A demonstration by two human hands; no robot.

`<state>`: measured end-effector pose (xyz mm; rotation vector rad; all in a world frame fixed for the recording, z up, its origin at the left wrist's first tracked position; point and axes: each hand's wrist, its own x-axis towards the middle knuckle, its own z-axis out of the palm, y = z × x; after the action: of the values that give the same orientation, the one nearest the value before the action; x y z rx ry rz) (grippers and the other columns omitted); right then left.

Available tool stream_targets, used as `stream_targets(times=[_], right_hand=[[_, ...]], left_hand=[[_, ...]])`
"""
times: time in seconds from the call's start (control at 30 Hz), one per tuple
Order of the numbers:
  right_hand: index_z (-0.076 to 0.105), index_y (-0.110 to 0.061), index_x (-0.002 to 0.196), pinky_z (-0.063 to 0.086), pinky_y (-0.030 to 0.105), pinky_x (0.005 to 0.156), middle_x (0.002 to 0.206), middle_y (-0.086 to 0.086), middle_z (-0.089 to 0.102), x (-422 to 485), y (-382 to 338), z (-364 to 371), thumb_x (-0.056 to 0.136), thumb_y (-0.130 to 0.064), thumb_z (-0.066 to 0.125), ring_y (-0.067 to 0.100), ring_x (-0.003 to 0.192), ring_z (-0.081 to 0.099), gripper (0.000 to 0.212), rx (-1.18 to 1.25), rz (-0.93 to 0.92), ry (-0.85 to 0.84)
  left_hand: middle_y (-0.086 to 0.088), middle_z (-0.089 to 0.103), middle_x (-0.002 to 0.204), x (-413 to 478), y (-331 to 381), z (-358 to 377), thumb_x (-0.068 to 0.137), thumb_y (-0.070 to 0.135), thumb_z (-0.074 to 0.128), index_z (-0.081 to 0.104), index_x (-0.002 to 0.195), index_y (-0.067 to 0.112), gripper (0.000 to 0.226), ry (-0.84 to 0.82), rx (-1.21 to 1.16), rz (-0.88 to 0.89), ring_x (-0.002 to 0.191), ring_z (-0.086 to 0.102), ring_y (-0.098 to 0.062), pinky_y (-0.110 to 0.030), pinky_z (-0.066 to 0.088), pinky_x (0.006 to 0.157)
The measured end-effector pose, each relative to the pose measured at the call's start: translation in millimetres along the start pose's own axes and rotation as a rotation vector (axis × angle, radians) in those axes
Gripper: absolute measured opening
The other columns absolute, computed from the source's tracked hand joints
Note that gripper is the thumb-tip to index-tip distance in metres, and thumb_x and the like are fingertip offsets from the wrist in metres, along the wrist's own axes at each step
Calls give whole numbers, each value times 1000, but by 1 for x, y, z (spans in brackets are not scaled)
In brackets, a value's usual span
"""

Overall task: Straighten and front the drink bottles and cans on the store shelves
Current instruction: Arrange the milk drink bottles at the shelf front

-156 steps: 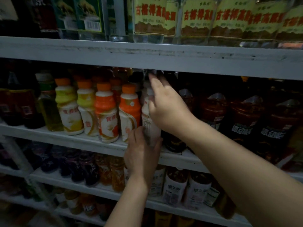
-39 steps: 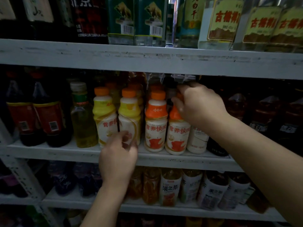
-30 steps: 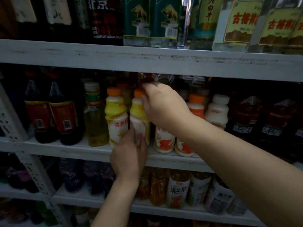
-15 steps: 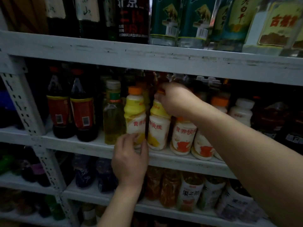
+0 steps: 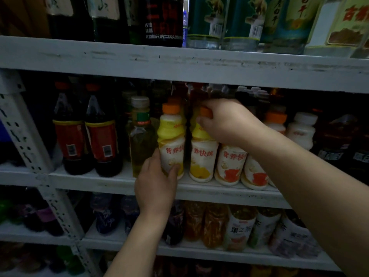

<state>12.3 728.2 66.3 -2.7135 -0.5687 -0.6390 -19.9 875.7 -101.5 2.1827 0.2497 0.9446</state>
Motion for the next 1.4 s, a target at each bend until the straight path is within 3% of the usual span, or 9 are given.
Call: stream_targets(times=[0.17, 0.3, 0.4, 0.6, 0.73, 0.87, 1.0, 1.17, 1.4], right_hand=[[55, -26, 122, 39, 25, 71, 116, 3, 60, -3, 4, 5, 91, -37, 54, 22, 99, 56, 33, 67, 30, 65], [52, -30, 126, 44, 38, 91, 117, 1, 58, 3, -2, 3, 96, -29, 49, 26, 108, 52, 31, 127, 100, -47], [49, -35, 127, 40, 52, 97, 116, -2, 56, 6, -4, 1, 97, -24, 47, 25, 112, 49, 33, 165, 137, -141], [49, -34, 131, 43, 45, 96, 128, 2, 55, 3, 2, 3, 96, -27, 48, 27, 116, 49, 35, 225, 38, -71], [54, -33, 119, 47, 46, 87, 115, 4, 58, 5, 8, 8, 92, -39, 49, 30, 103, 54, 28, 208, 33, -42], [55, -23, 119, 48, 33, 68, 115, 5, 56, -21, 2, 18, 88, -38, 51, 33, 90, 59, 34, 97, -59, 284], [67, -15, 102, 52, 34, 56, 104, 0, 61, -44, -33, 33, 87, -28, 54, 22, 76, 61, 23, 189, -240, 423], [68, -14, 101, 45, 19, 71, 99, 1, 65, -20, -70, 44, 86, -21, 57, 14, 86, 60, 20, 255, -255, 366], [48, -25, 132, 38, 20, 83, 126, 1, 57, 25, -108, 61, 95, -25, 45, 16, 110, 54, 37, 264, -33, 113]], left_hand=[[28, 60, 110, 10, -5, -10, 82, 36, 69, 46, 133, 42, 56, -216, -301, -25, 104, 56, 7, -21, 48, 89], [32, 56, 116, 11, -5, -12, 85, 38, 64, 33, 139, 49, 64, -298, -314, -41, 109, 51, 11, -20, 46, 94], [43, 51, 107, 4, 3, -12, 77, 43, 71, 28, 129, 65, 71, -297, -297, -18, 99, 49, 22, 2, 39, 76], [23, 54, 117, -1, 8, -11, 81, 44, 69, 28, 145, 38, 76, -239, -126, -4, 100, 51, 5, -15, 42, 83], [12, 67, 98, -6, 0, -23, 80, 53, 63, 63, 118, 28, 45, 22, 84, 44, 85, 63, -6, -21, 49, 67], [3, 59, 105, 3, -20, -36, 79, 49, 67, 60, 114, 19, 47, 211, 104, -53, 92, 59, -15, -22, 42, 70], [12, 45, 114, 22, -22, -34, 68, 56, 74, 41, 125, 30, 72, 95, 54, -146, 106, 52, -12, -28, 46, 77], [12, 52, 123, 43, -32, -36, 65, 67, 69, 37, 132, 37, 80, -22, -36, -154, 109, 56, -12, -40, 53, 80], [44, 53, 96, 60, -61, -63, 71, 42, 68, 27, 102, 77, 62, -328, -431, -72, 89, 49, 25, -1, 40, 62]])
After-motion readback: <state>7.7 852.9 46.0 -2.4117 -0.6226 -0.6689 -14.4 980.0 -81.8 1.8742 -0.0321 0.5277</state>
